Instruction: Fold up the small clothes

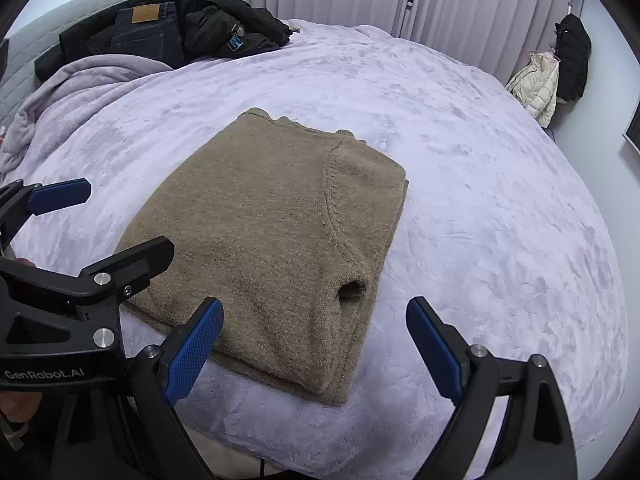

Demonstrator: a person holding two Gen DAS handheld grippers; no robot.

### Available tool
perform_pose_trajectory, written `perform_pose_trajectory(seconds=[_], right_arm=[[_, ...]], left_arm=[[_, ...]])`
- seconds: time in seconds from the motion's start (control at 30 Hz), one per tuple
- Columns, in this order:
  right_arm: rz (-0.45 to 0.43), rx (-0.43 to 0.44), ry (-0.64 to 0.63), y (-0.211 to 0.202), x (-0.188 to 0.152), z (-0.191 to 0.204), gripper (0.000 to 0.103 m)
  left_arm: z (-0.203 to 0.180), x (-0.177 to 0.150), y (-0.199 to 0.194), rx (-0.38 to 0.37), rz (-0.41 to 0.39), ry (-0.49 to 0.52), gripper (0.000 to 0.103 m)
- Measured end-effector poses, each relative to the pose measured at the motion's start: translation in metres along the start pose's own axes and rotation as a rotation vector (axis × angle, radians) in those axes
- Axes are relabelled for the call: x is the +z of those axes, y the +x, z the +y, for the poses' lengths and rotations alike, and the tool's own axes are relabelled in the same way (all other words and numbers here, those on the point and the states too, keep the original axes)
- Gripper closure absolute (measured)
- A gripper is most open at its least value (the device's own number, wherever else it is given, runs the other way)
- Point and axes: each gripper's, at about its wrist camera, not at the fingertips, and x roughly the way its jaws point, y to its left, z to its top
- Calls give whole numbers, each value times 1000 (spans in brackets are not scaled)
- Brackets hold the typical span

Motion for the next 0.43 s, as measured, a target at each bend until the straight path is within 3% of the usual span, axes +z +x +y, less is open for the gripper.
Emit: perform_pose_trajectory(seconds=[0.43], right_arm=[[-15, 48, 7, 12, 9, -24, 9]], left_arm=[[-18, 23, 21, 13, 73, 0, 0]])
